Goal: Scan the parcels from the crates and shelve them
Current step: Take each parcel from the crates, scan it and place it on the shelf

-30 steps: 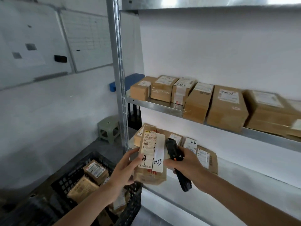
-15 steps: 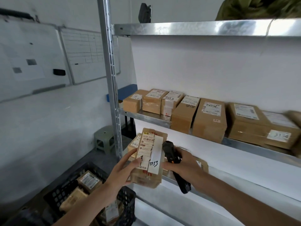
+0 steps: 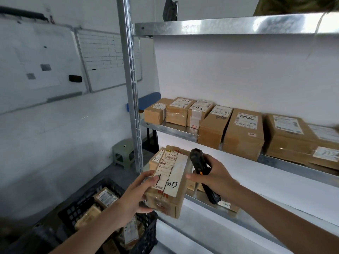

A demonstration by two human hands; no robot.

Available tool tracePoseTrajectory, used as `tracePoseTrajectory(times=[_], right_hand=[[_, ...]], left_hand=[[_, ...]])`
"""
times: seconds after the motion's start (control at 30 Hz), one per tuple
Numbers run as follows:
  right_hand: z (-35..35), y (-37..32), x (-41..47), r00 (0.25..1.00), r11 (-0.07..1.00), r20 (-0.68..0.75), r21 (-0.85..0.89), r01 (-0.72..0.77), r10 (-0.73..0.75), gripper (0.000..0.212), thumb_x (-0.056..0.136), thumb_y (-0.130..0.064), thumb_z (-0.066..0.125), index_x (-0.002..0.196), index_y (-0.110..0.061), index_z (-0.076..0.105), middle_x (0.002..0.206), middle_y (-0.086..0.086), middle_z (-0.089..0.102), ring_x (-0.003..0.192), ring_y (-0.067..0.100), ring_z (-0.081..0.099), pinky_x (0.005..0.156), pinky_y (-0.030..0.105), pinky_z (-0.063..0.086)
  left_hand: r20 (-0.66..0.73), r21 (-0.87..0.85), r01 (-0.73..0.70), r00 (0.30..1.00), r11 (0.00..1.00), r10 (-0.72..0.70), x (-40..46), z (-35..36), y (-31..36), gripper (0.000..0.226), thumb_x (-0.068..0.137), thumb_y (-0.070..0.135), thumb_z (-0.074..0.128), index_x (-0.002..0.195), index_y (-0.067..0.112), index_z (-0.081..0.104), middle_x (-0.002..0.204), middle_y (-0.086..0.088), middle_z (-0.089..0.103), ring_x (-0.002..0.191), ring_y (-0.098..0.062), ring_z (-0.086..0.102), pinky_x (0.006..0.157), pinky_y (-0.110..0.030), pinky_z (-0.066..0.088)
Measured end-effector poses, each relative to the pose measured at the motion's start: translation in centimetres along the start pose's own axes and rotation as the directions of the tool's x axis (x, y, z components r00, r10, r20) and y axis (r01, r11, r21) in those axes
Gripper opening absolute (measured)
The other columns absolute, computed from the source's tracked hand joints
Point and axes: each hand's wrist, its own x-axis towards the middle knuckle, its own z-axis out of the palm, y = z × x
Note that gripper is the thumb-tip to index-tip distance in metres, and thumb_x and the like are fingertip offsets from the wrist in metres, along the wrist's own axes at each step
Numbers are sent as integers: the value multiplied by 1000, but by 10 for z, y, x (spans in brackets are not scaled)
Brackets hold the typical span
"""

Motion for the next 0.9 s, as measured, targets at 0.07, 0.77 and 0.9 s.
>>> tracePoseTrajectory(times=[0.07, 0.77, 0.9], right_hand=[[0, 3, 0, 1000, 1000, 5, 4, -7, 7, 79, 62, -49, 94, 131, -36, 58, 118, -12, 70, 105, 14, 68, 87, 32, 52], [-23, 36, -23, 997, 995, 47, -91, -50, 55, 57, 78, -11, 84, 124, -31, 56, 99, -4, 65, 93, 19, 64, 76, 26, 54], [-27, 50, -30, 996, 995, 63, -69, -65, 70, 49, 67, -13, 84, 109, -29, 64, 90, 4, 71, 82, 23, 67, 82, 45, 61]], left_hand=[[37, -29, 18, 999, 999, -17, 1, 0, -3, 39, 80, 54, 73, 116, 46, 65, 117, -1, 74, 110, -30, 70, 99, -62, 49], [-240, -183, -30, 971, 983, -15, 23, 13, -17, 68, 74, 70, 56, 117, 21, 73, 111, -10, 76, 110, -31, 69, 101, -54, 52], [-254, -168, 113, 955, 979, -154, 27, 16, -17, 68, 81, 80, 45, 113, 27, 74, 109, -8, 76, 109, -30, 68, 83, -50, 58]])
